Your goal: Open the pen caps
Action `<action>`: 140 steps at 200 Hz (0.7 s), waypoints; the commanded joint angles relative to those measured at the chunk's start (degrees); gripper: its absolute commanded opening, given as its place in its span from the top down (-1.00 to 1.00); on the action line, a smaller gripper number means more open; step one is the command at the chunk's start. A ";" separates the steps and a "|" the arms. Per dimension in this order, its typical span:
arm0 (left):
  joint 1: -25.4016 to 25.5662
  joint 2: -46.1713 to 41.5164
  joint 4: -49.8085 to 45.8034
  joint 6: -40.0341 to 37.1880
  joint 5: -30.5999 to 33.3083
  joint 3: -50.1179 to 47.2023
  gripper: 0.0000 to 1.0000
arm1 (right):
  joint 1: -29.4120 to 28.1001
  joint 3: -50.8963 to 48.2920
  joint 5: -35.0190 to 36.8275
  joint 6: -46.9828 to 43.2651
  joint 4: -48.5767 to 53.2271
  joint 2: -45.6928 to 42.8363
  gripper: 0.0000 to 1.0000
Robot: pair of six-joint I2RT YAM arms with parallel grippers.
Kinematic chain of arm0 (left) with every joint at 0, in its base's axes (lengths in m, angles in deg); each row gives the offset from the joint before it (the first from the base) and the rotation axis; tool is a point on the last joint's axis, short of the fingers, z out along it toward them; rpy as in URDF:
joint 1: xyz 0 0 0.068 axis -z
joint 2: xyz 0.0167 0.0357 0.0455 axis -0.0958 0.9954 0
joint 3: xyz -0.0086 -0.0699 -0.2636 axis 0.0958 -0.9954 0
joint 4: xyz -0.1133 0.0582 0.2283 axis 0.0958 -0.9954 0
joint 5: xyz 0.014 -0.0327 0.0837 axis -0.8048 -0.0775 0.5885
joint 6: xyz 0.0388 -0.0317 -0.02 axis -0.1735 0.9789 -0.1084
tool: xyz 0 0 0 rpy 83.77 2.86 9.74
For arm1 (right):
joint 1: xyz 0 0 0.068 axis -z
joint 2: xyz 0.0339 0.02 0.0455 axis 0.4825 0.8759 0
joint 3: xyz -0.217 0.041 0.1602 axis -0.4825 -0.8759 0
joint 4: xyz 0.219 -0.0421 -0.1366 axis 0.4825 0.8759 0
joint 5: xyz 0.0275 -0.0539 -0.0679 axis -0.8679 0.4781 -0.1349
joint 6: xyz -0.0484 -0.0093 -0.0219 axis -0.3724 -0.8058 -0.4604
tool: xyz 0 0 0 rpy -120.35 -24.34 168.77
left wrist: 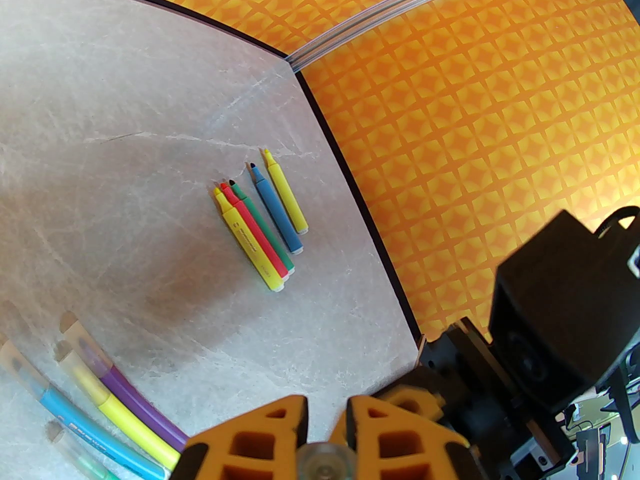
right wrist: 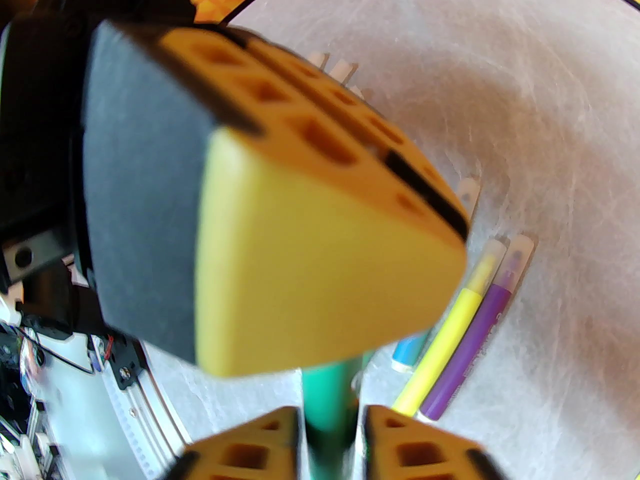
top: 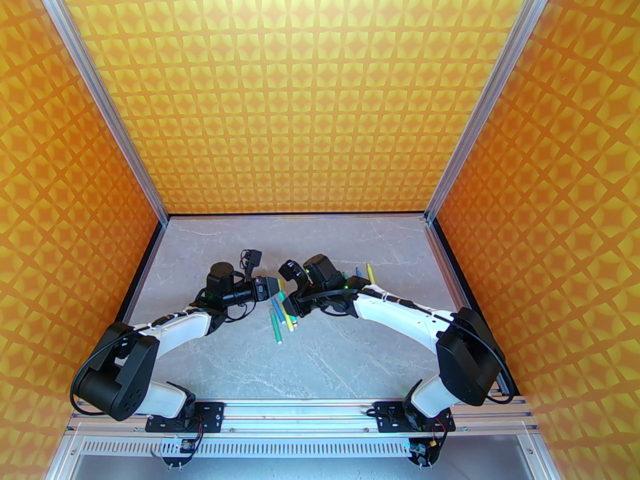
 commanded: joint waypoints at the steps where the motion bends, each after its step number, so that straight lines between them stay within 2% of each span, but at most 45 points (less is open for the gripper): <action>1: 0.44 -0.29 0.44 0.73 -0.79 1.70 1.00 | -0.10 -2.02 -1.11 0.36 -3.47 -0.64 0.23; 36: 0.44 -0.84 -0.26 1.00 -0.79 2.22 1.00 | -0.09 -3.05 -1.81 1.27 -5.59 0.14 0.28; 89: 0.05 -1.89 -1.62 0.69 -0.54 3.19 1.00 | -0.10 -4.75 -2.00 0.95 -5.92 -1.72 0.81; 122: -1.93 -3.97 -4.10 0.79 2.47 3.44 1.00 | -0.06 -7.78 -2.85 -0.21 -4.16 -3.72 1.00; 140: -3.77 -5.95 -7.54 0.16 4.57 3.82 1.00 | -0.09 -10.32 -3.50 -0.67 -3.91 -5.40 1.00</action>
